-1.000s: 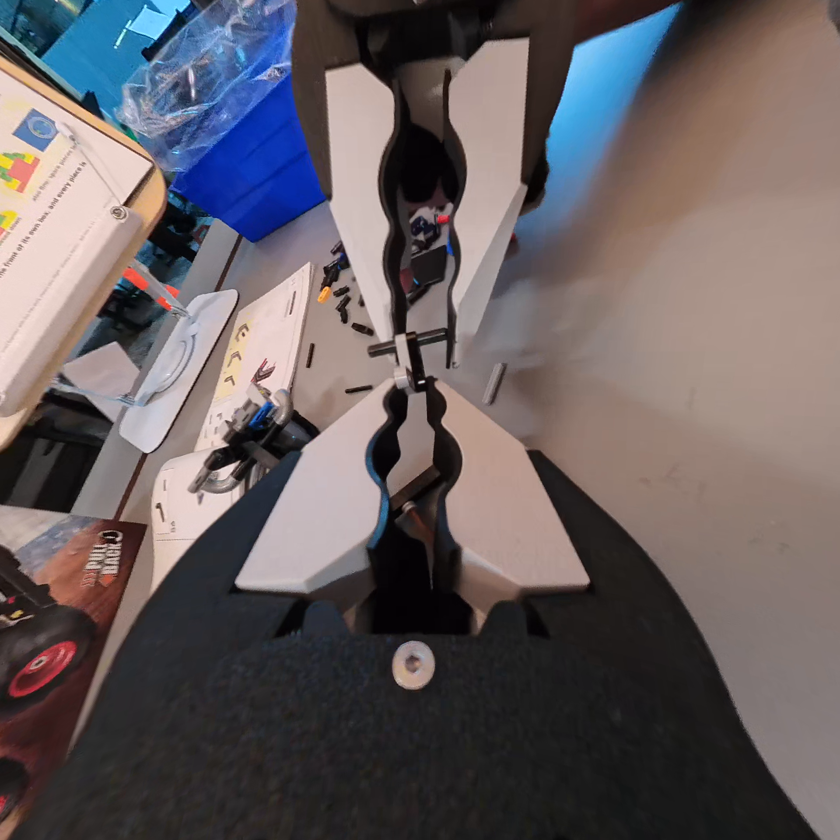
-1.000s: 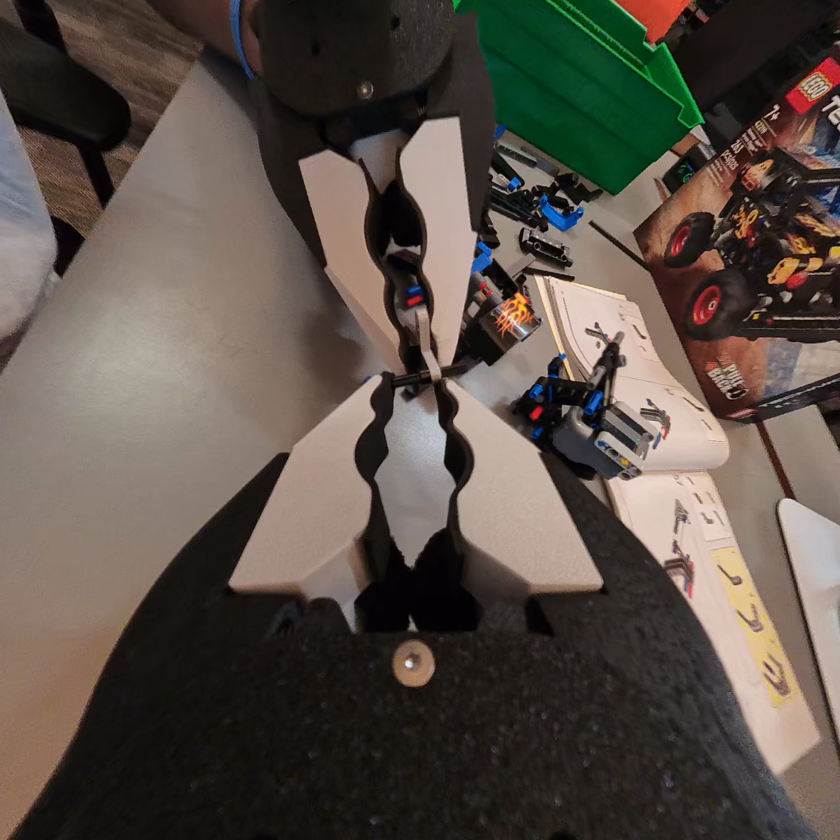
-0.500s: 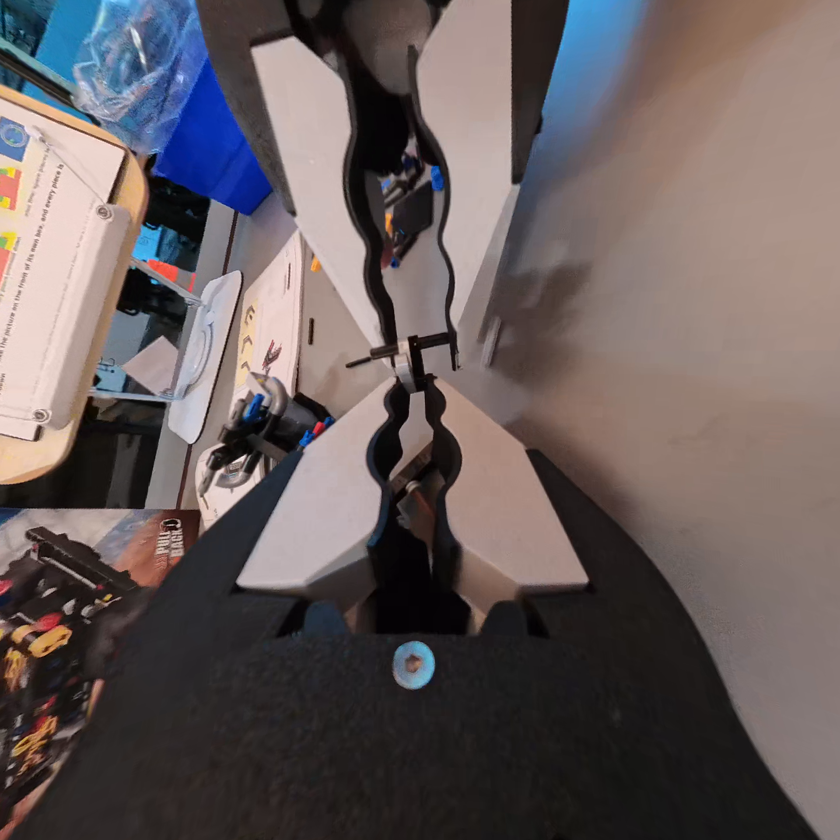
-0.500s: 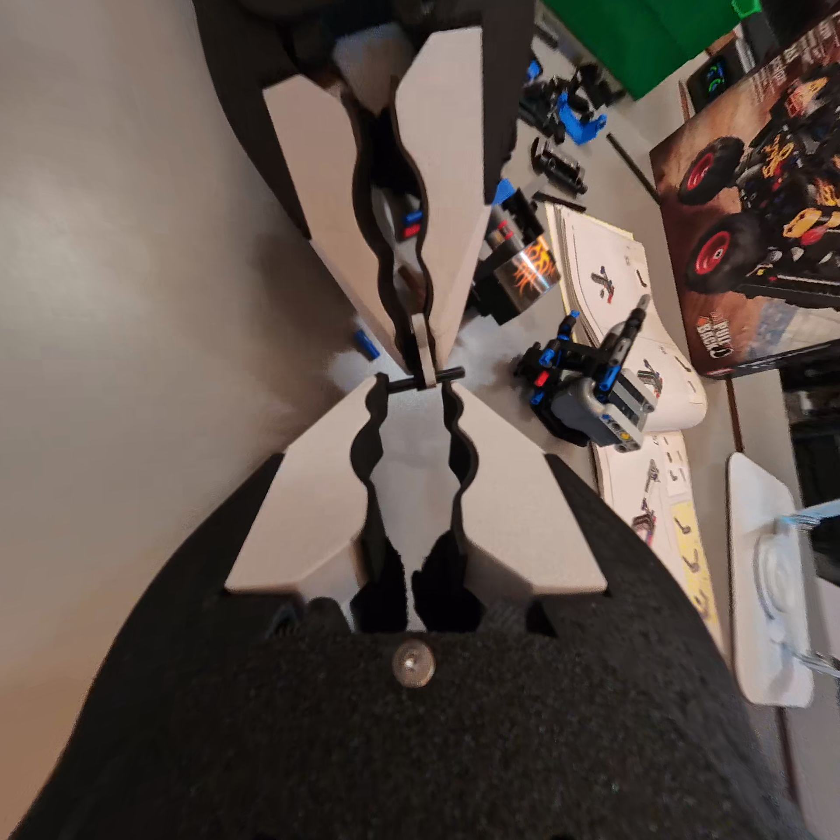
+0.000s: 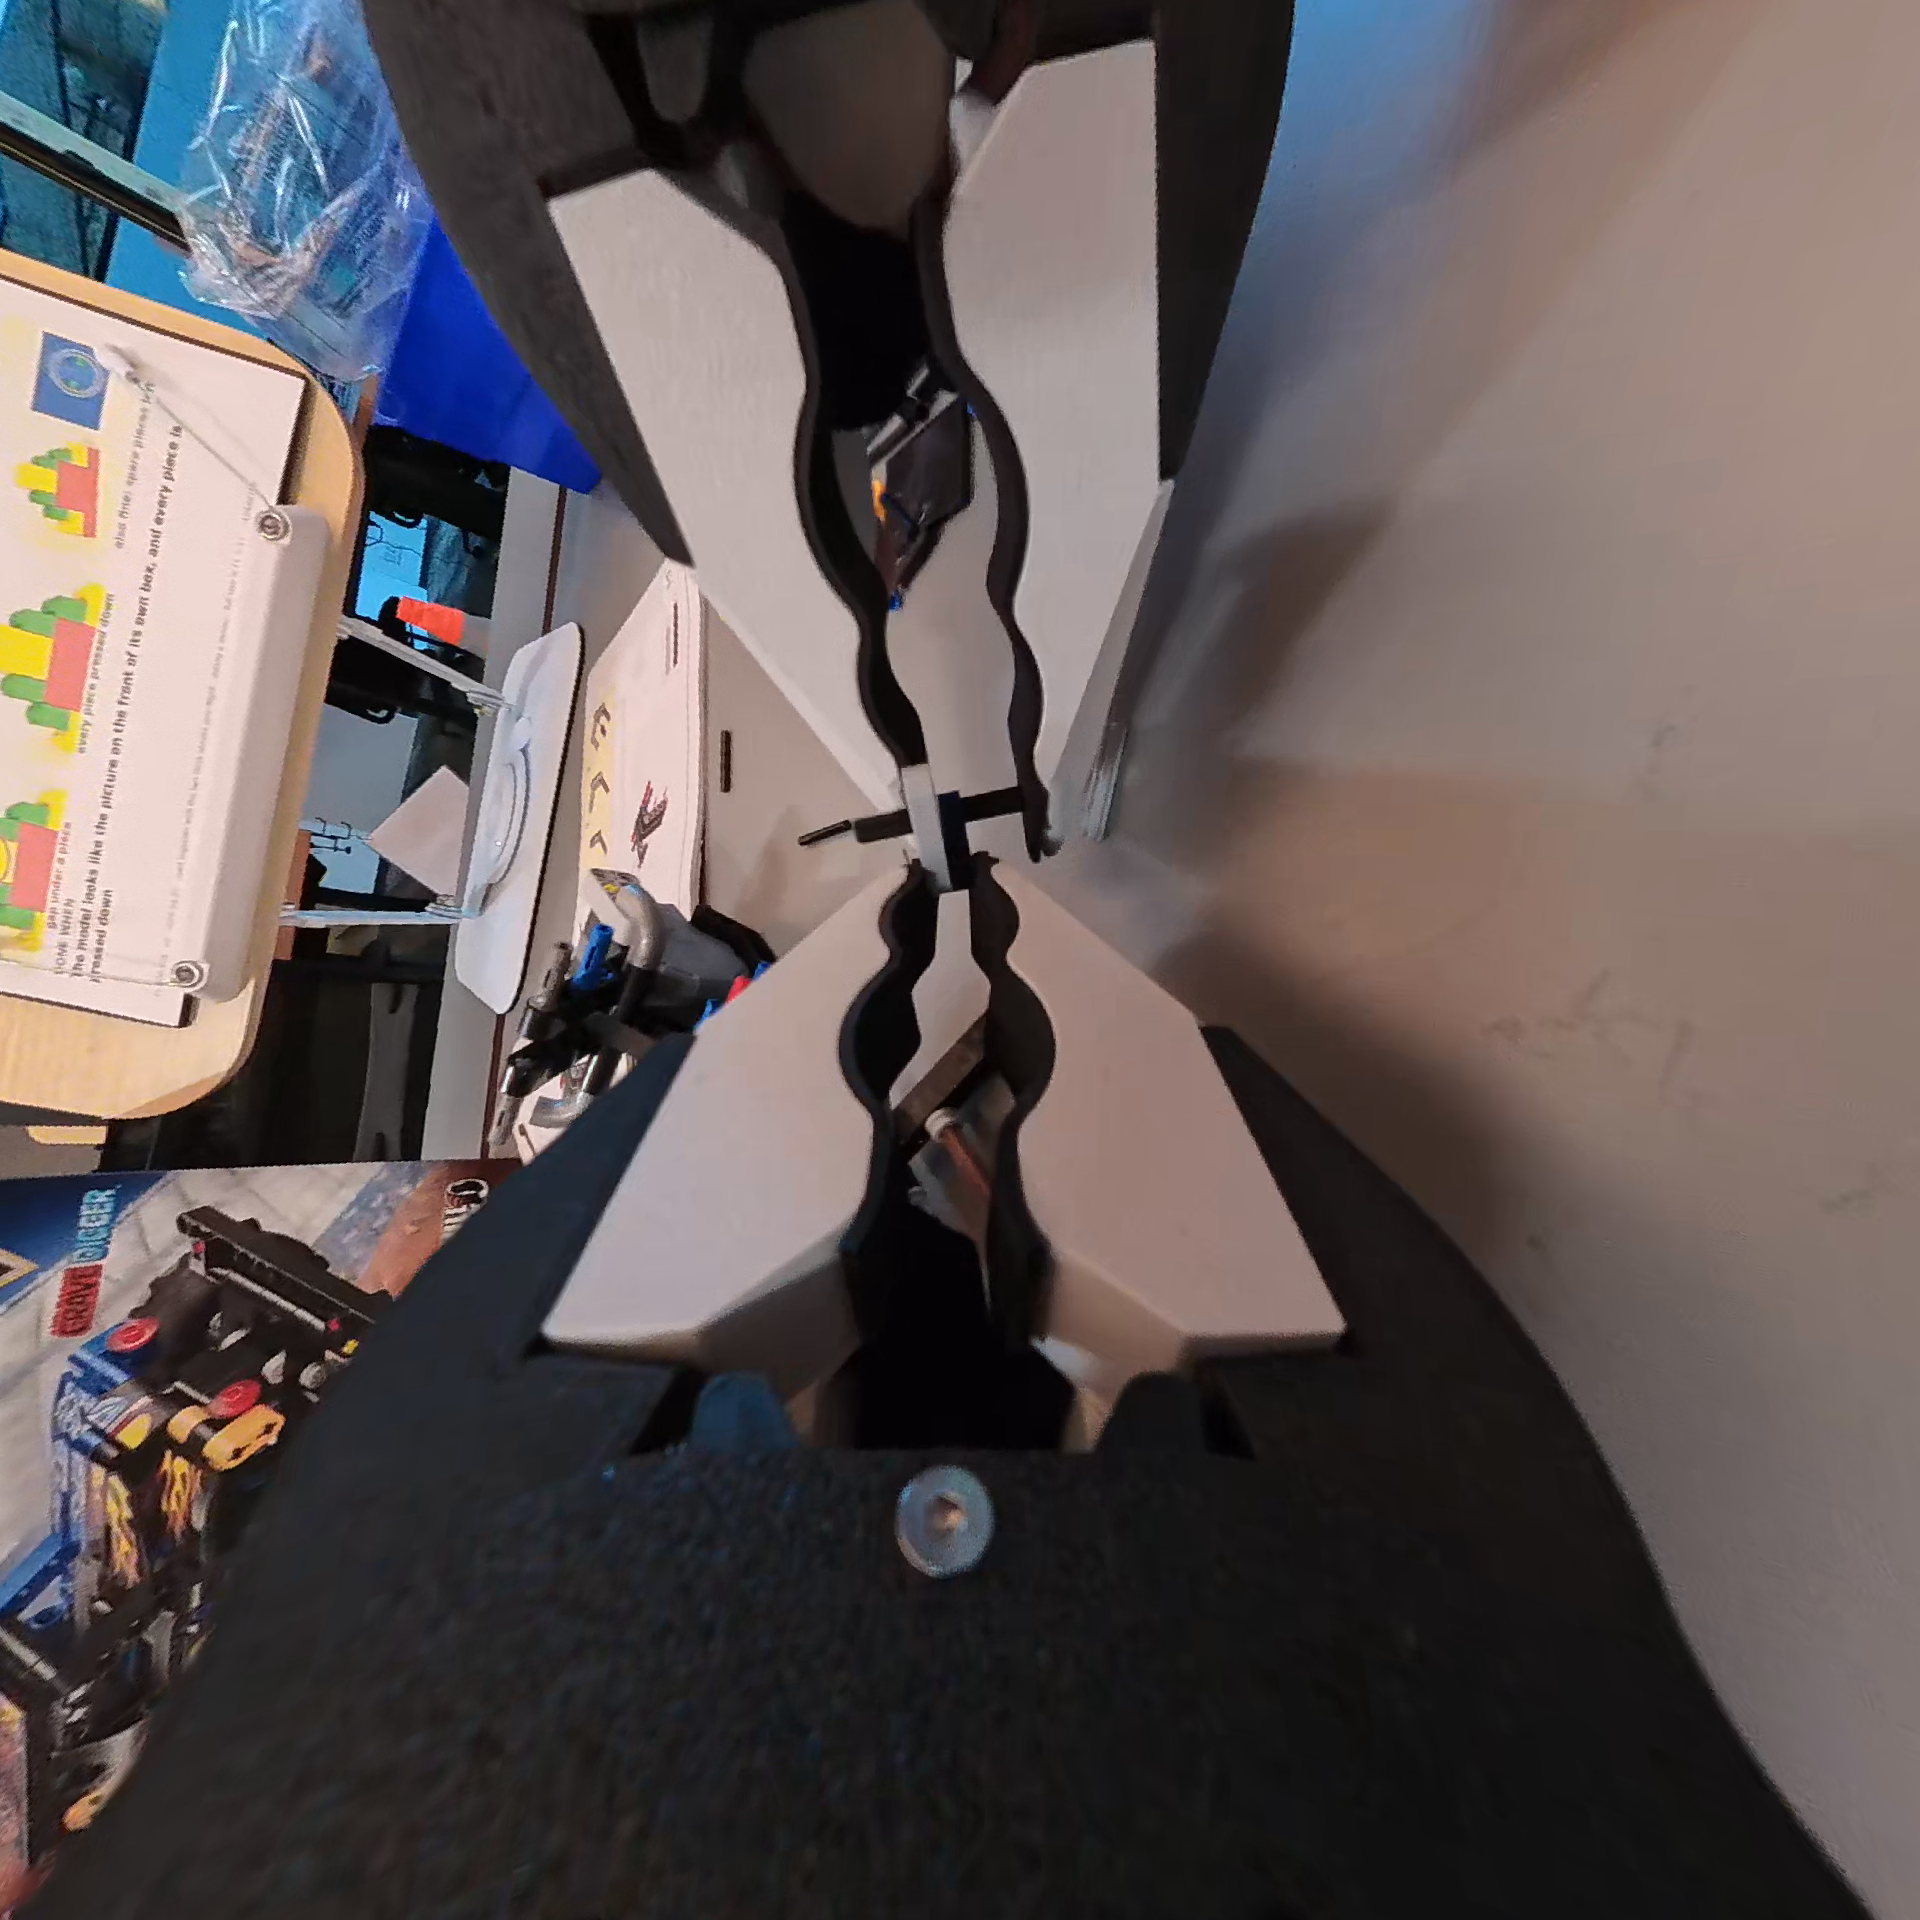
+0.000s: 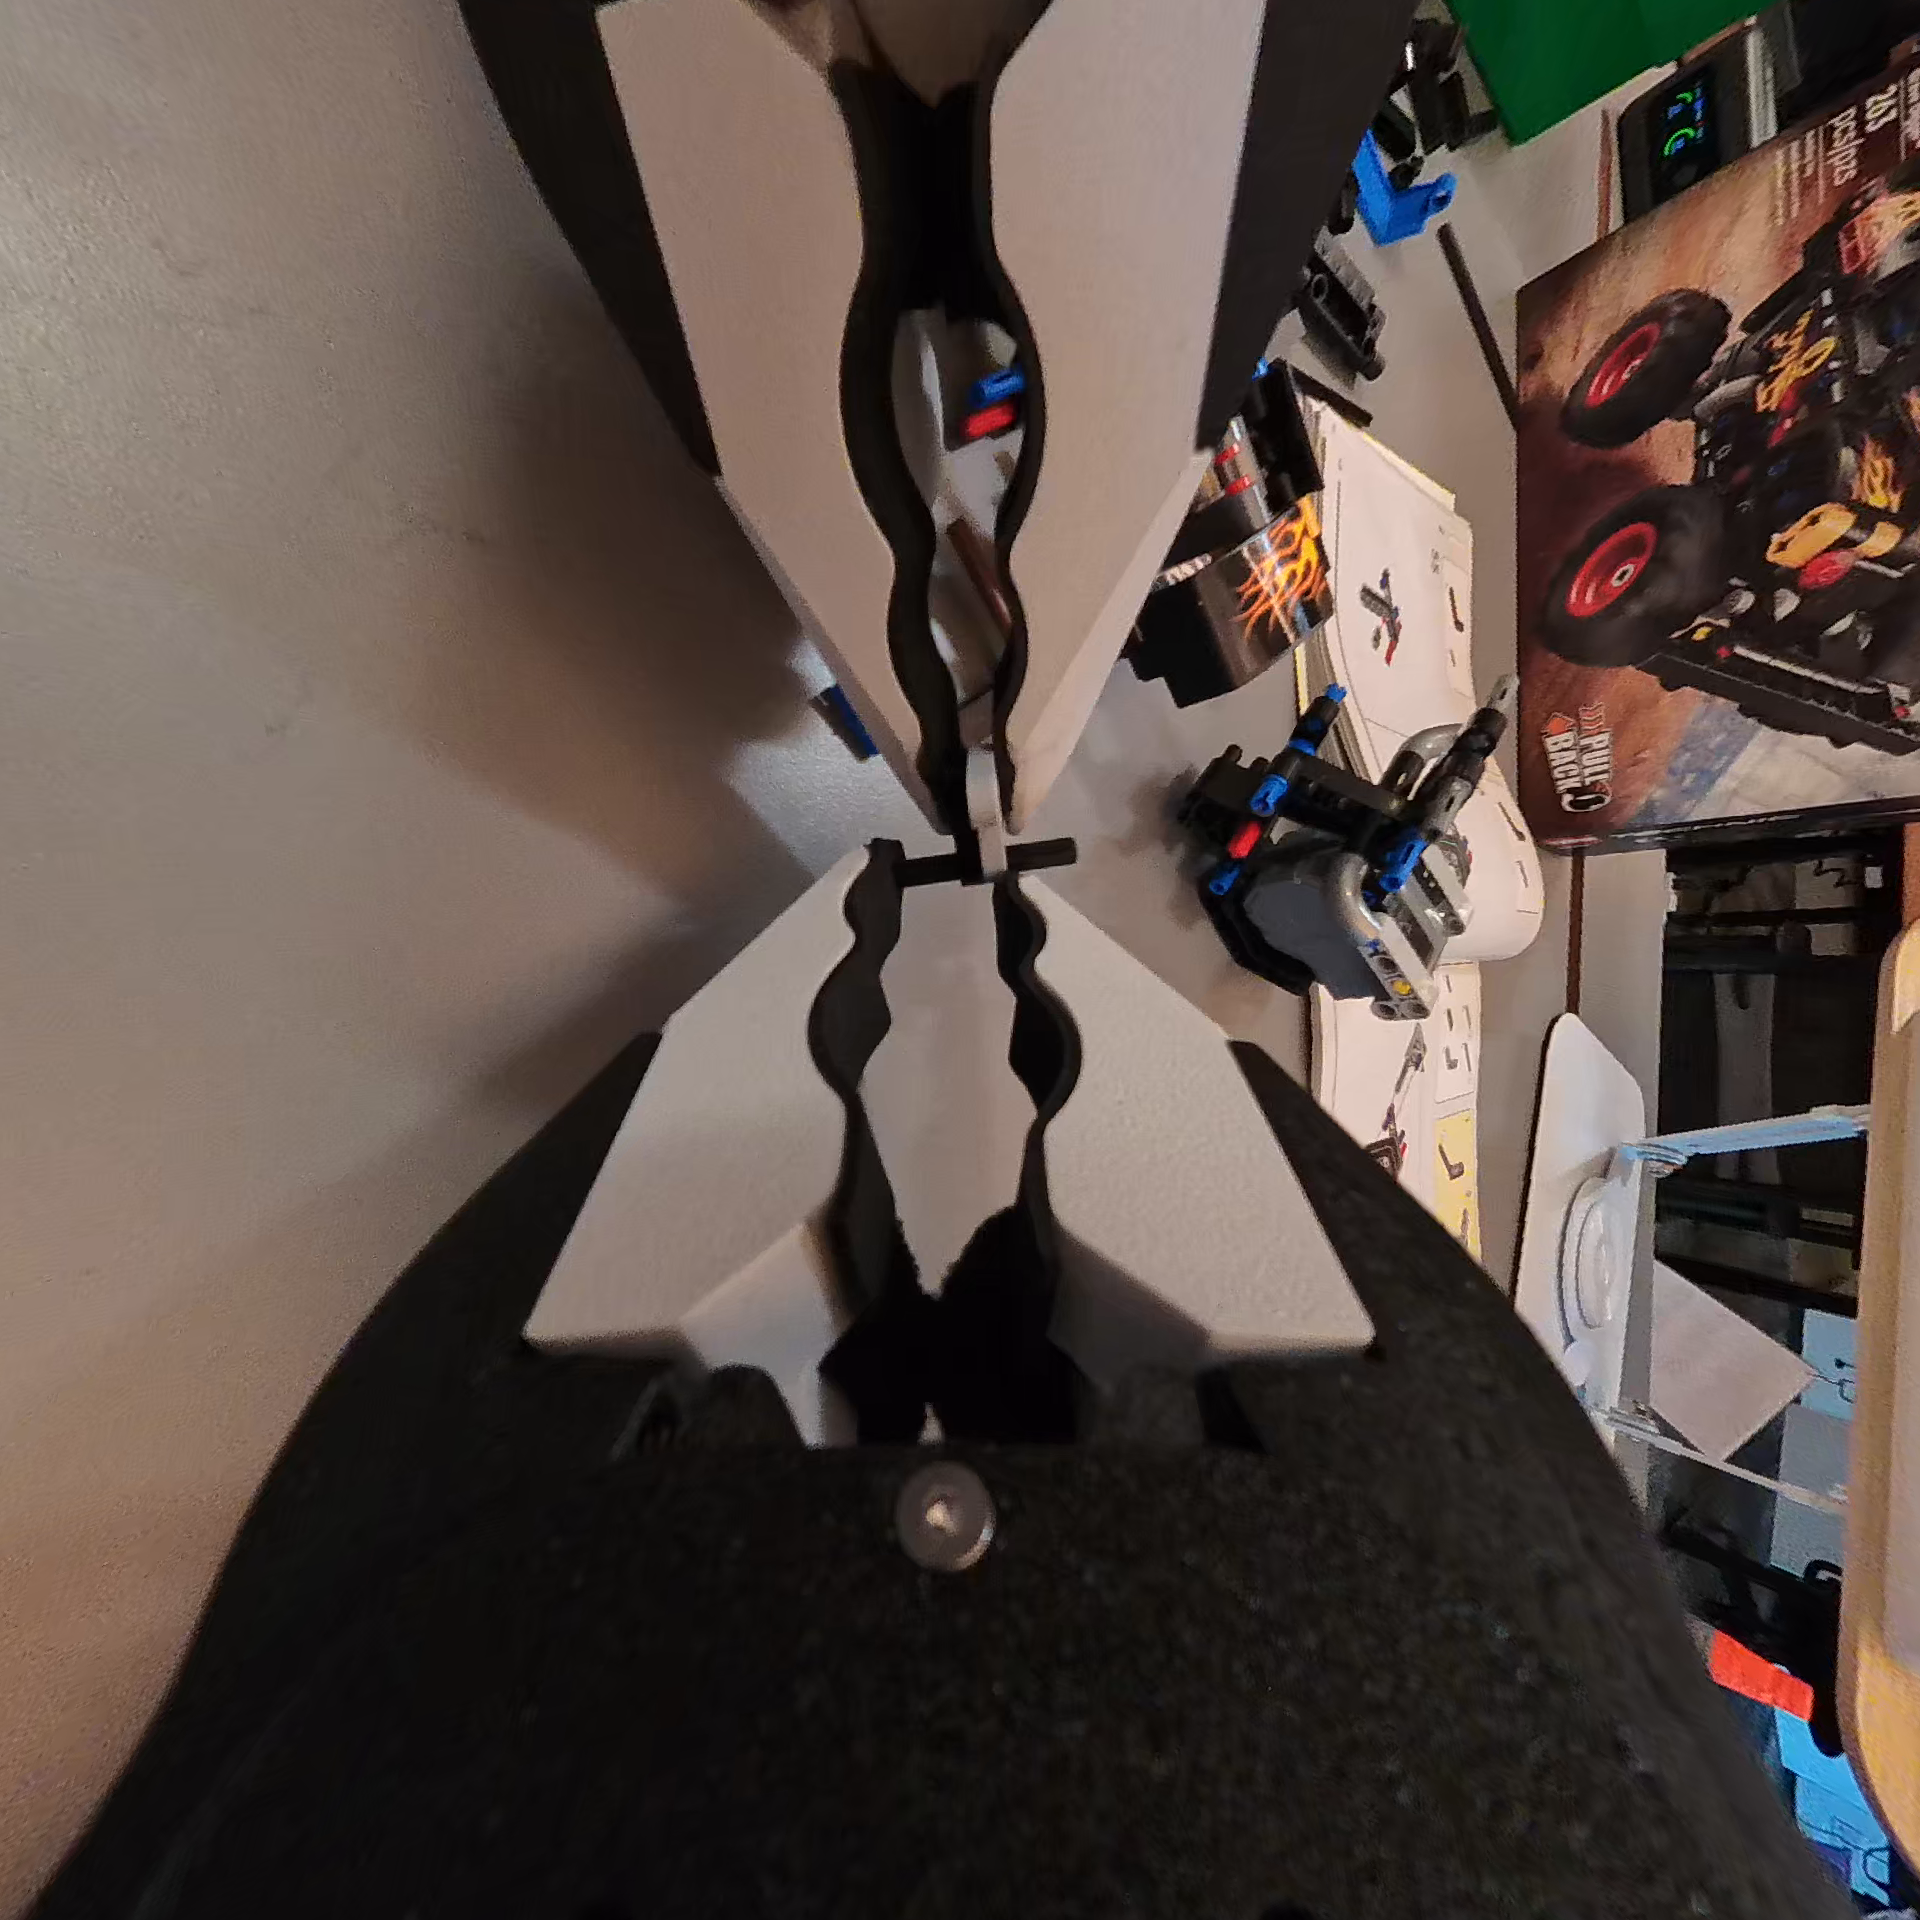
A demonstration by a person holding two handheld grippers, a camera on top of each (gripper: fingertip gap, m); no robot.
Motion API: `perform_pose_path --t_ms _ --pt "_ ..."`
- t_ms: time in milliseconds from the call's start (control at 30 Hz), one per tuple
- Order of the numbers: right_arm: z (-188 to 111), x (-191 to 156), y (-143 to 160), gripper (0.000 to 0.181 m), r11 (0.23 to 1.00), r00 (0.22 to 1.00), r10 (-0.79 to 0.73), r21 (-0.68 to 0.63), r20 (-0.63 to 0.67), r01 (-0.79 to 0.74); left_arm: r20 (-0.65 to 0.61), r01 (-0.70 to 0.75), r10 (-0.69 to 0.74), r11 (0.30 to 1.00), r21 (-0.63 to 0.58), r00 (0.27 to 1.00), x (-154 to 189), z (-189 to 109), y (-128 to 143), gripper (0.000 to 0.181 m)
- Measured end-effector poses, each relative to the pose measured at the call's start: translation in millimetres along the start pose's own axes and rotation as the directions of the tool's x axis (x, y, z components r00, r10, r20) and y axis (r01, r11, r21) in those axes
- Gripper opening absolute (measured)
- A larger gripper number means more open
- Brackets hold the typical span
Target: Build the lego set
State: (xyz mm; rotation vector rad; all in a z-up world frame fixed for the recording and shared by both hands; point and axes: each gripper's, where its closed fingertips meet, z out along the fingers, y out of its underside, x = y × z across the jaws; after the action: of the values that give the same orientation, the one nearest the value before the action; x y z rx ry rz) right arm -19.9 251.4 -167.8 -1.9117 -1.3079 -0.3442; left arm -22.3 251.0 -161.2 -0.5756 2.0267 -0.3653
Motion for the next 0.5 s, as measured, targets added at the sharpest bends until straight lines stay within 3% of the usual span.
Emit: perform_pose_path --t_ms 500 --pt "0.2 -4.7 3.0 0.016 1.0 1.0 -0.024 -0.01 0.017 0.024 0.01 -0.037 0.037 0.999 -0.004 0.999 4.4 1.9 -1.0 0.004"
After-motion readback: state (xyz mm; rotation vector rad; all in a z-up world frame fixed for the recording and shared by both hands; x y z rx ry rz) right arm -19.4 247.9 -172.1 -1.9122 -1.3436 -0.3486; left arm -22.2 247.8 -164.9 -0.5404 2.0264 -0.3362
